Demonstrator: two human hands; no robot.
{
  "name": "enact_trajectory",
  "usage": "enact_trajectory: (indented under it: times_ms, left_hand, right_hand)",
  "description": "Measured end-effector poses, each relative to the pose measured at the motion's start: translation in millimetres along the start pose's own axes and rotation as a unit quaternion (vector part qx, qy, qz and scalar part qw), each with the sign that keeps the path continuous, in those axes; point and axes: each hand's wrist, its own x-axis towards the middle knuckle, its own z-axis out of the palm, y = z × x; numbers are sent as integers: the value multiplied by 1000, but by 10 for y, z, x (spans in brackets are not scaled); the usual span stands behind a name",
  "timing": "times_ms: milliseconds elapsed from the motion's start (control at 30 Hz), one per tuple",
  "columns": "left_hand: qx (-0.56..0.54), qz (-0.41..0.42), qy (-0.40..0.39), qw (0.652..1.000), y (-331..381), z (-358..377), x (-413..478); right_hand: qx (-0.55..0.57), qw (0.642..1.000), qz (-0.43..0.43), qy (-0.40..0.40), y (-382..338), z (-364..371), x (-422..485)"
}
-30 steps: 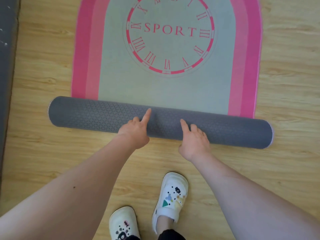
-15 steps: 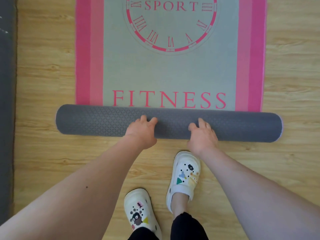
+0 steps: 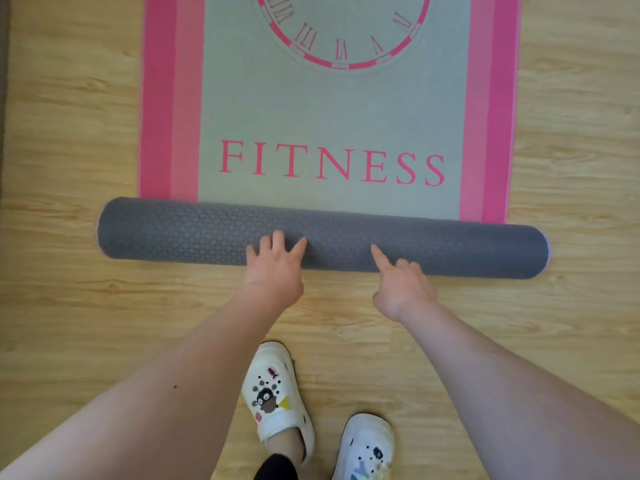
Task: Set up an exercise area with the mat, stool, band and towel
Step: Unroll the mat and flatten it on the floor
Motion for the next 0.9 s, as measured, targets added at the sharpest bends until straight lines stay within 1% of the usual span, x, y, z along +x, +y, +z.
enact_trajectory:
  times_ms: [67,133,233,300,333,367,433,500,533,567,633,667,733,833,900]
  left_hand:
    - [11,16,26,999,-14,113,-25]
    - [-18,22,25,999,-43,224,-61]
    - [-14,30,33,999,-18,416,-204]
    - [-21,16,53,998,16,504,-257]
    - [-27,8,51,998,31,526,-270]
    - [-38,-2,36,999,48,555,-287]
    - [-67,-22,-12,997,88,600,-327]
    - [-81,-36,-40,995,160,673,-379]
    - [-82,-39,-35,995,180,696,-400]
    - [-73,-41,-14,996,208,722,-428]
    - [-44,-36,40,998,242,752,-474]
    - [-41,-32,47,998,247,761,-491]
    - [-44,-29,32,998,257,805,-531]
    - [-43,-19,-2,999,317,913,-635]
    - [-54,-30,7,998,363,1041,-679]
  right_hand:
    - [-46,998,-11,44,2,120,-12]
    - [-66,994,-31,78,5,217,-12]
    - [-54,995,-52,59,10,367,-67]
    - [-39,995,-49,78,-4,455,-96]
    - [-35,994,-48,89,-13,488,-97]
    - [-33,995,-46,87,-6,523,-101]
    - [-30,997,-42,56,26,577,-102]
    - [-25,999,-37,30,74,661,-124]
    - [-25,998,-40,31,89,705,-135]
    - [-28,998,-45,43,114,761,-167]
    - [-44,993,-61,89,172,862,-221]
    - [-53,990,-72,106,193,899,-236]
    - [-47,988,-88,119,253,949,-273]
    - [-16,992,-100,79,300,1044,-370]
    - [-11,992,-99,82,325,1203,-431]
